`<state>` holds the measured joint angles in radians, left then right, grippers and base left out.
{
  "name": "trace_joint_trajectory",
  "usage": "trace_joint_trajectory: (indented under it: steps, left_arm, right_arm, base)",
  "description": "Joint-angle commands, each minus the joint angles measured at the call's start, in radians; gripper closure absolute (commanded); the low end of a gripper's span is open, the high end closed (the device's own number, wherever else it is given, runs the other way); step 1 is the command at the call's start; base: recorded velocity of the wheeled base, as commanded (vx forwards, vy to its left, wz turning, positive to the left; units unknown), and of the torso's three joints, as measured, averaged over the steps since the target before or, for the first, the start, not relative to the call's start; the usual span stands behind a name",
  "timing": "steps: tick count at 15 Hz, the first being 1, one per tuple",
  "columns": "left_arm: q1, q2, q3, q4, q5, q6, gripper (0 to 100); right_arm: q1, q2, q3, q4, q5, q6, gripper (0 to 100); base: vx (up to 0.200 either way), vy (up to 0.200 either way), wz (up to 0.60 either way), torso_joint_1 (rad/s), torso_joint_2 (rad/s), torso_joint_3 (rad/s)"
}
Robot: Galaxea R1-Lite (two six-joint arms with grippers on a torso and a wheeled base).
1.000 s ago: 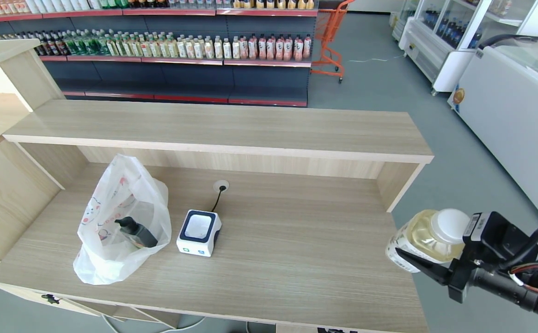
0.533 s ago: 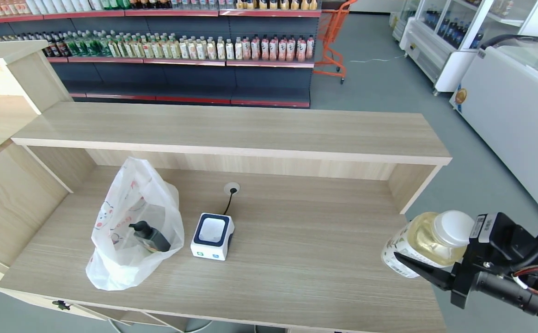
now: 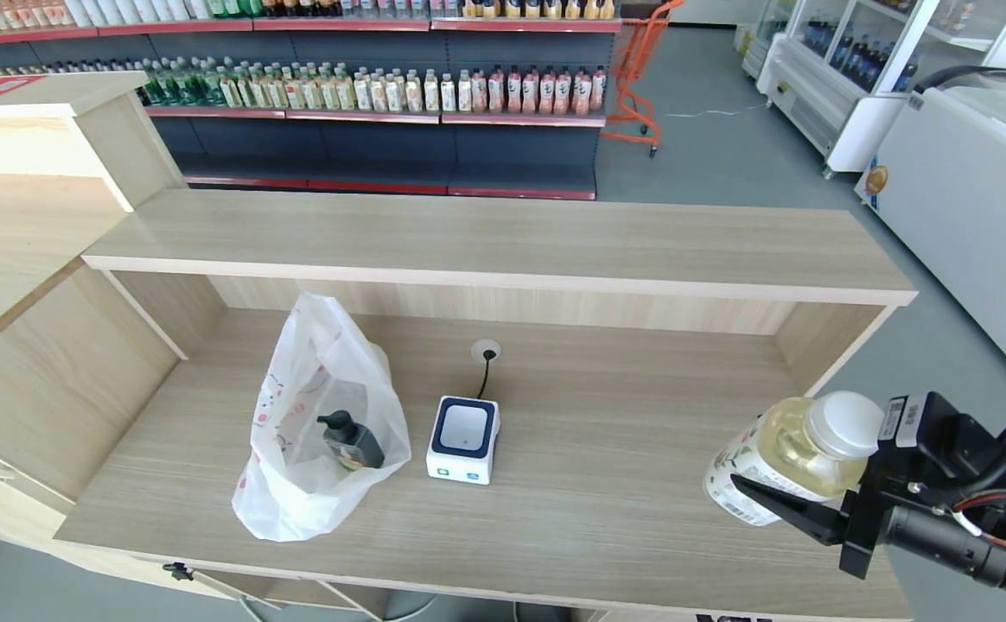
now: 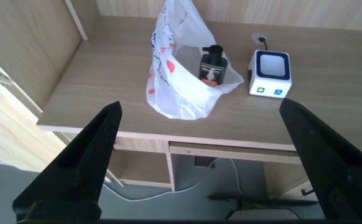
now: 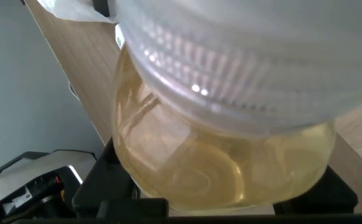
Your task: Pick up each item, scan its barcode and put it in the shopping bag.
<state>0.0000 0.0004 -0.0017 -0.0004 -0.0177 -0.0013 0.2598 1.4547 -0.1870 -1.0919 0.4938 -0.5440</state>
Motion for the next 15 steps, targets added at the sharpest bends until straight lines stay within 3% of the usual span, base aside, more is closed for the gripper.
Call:
trace_joint_trajectory:
  steps: [1,8,15]
  left_arm:
    - [0.000,0.000,0.000,-0.001,-0.001,0.000,0]
    - [0.000,0.000,0.000,-0.001,-0.001,0.003,0]
    - [0.000,0.000,0.000,-0.001,-0.001,0.001,0]
  right_arm:
    - [-0.001,0.004,0.000,0.000,0.002,-0.001,100]
    - [-0.007,0.015,-0.002,-0.002,0.000,0.003,100]
    - [-0.025,0.021,0.008,-0.002,0.002,0.003,100]
  base:
    - [0.000,0.200,0.00,0.002,0.00,0.002]
    - [0.000,0.200,0.00,0.004,0.00,0.002]
    - [0.029,0.000,0.00,0.000,0.00,0.000]
